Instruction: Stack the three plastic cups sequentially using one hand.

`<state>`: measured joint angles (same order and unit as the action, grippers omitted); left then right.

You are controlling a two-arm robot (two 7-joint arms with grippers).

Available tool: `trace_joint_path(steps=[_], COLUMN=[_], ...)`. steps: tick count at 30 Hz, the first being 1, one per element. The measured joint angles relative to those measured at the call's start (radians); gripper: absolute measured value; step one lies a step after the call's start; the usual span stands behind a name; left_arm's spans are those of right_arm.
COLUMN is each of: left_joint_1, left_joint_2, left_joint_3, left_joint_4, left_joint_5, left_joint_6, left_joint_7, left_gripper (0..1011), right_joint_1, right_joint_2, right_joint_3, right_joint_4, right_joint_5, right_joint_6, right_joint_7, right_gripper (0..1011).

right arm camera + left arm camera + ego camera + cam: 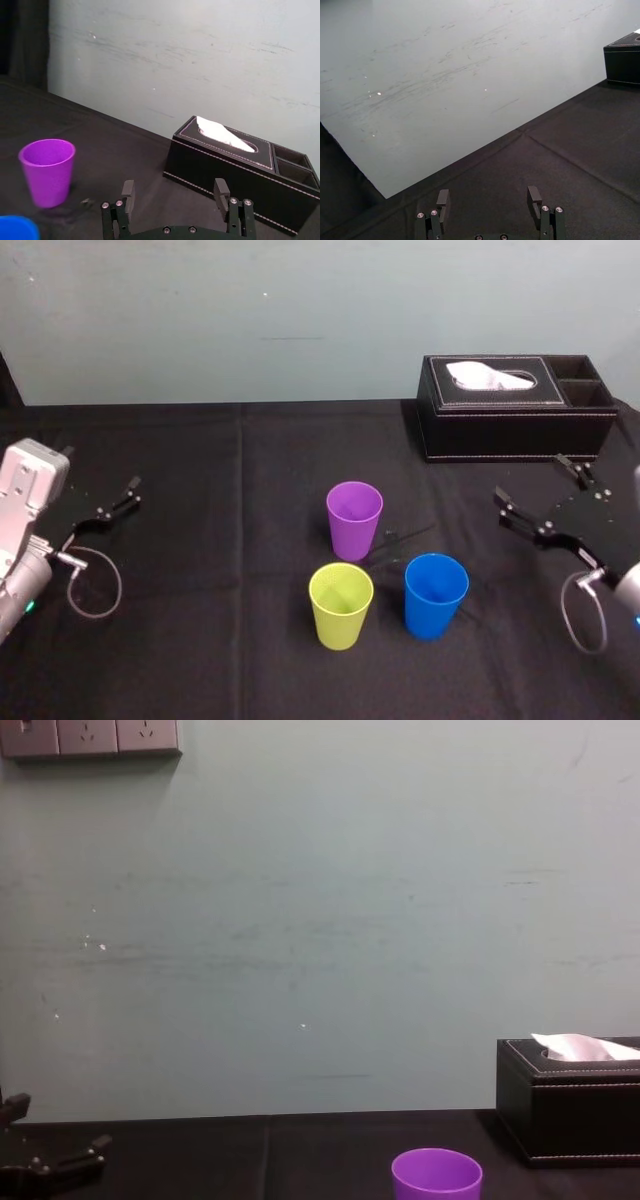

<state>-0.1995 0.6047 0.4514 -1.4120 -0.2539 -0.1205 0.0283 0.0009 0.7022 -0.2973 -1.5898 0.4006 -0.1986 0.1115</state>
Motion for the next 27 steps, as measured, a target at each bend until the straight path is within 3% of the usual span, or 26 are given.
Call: trace_joint_path(steps=[8, 14, 19, 27], left_joint_1=[0.0, 0.0, 0.0, 0.0], left_joint_2=[0.0, 0.0, 0.0, 0.0], left_joint_3=[0.0, 0.0, 0.0, 0.0], left_joint_4=[0.0, 0.0, 0.0, 0.0], left_joint_5=[0.0, 0.0, 0.0, 0.0], left_joint_6=[0.0, 0.0, 0.0, 0.0], left_joint_7=[0.0, 0.0, 0.0, 0.0], left_gripper=[1010, 1010, 1010, 1010], right_joint_1=[-0.144, -0.251, -0.323, -0.378], right_joint_2=[0.078, 0.129, 0.15, 0.143], right_joint_3=[0.068, 0.105, 0.123, 0.124], right_joint_4=[-0.11, -0.171, -0.203, -0.222], right_joint_5=[0.044, 0.046, 0.039, 0.022], right_joint_6=[-0.016, -0.068, -0.102, -0.132], right_joint_7=[0.048, 0.096, 0.128, 0.155], right_gripper=[1000, 1000, 1000, 1000])
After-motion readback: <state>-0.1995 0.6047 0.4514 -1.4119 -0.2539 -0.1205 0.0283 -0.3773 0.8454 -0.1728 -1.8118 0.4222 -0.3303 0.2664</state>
